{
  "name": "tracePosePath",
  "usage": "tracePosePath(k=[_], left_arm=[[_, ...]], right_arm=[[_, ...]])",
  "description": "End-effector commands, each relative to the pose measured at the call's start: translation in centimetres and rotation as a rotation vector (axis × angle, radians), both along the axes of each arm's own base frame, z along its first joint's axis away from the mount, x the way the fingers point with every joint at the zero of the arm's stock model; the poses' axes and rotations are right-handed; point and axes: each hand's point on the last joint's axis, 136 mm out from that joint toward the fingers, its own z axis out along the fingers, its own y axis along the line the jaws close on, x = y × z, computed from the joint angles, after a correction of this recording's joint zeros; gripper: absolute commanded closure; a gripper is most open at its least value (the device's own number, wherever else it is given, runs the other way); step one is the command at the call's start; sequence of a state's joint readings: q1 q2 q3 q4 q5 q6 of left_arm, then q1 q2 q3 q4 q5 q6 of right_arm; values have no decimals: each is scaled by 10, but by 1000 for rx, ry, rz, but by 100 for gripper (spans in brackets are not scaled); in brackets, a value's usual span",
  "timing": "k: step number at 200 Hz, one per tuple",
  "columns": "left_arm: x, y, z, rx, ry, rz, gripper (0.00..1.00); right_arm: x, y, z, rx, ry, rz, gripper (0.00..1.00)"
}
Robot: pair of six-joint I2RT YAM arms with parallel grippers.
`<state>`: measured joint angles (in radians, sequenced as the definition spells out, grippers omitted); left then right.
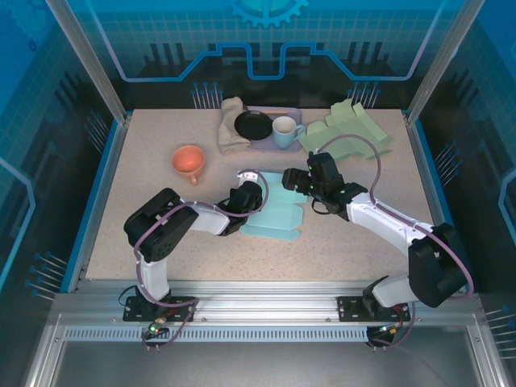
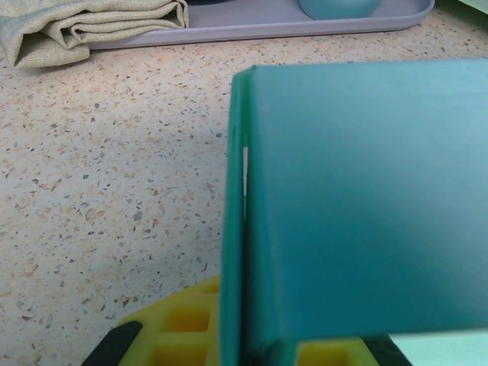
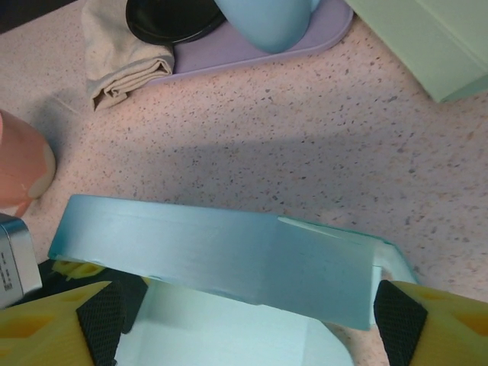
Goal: Fold the paper box
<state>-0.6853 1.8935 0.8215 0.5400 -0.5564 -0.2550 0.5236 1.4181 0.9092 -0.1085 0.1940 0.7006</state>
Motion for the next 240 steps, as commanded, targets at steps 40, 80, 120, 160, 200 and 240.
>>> tracePosePath(k=[40, 80, 120, 160, 200, 240], left_arm=[[-19, 4, -30, 62, 92, -31, 100], [-21, 3, -31, 57, 95, -33, 100], [-22, -2, -32, 51, 97, -41, 100], [-22, -5, -33, 53, 101, -46, 100], [-23, -5, -34, 56, 104, -43, 100], [-23, -2, -33, 60, 104, -29, 100]], right_arm=[[10, 19, -11, 108, 20, -29, 29], [11, 20, -20, 138, 38, -48, 35], [3, 29, -34, 201, 84, -22, 38], [5, 30, -29, 276, 59, -21, 47], [6, 23, -32, 290, 52, -46, 62], [2, 15, -39, 301, 47, -73, 64]])
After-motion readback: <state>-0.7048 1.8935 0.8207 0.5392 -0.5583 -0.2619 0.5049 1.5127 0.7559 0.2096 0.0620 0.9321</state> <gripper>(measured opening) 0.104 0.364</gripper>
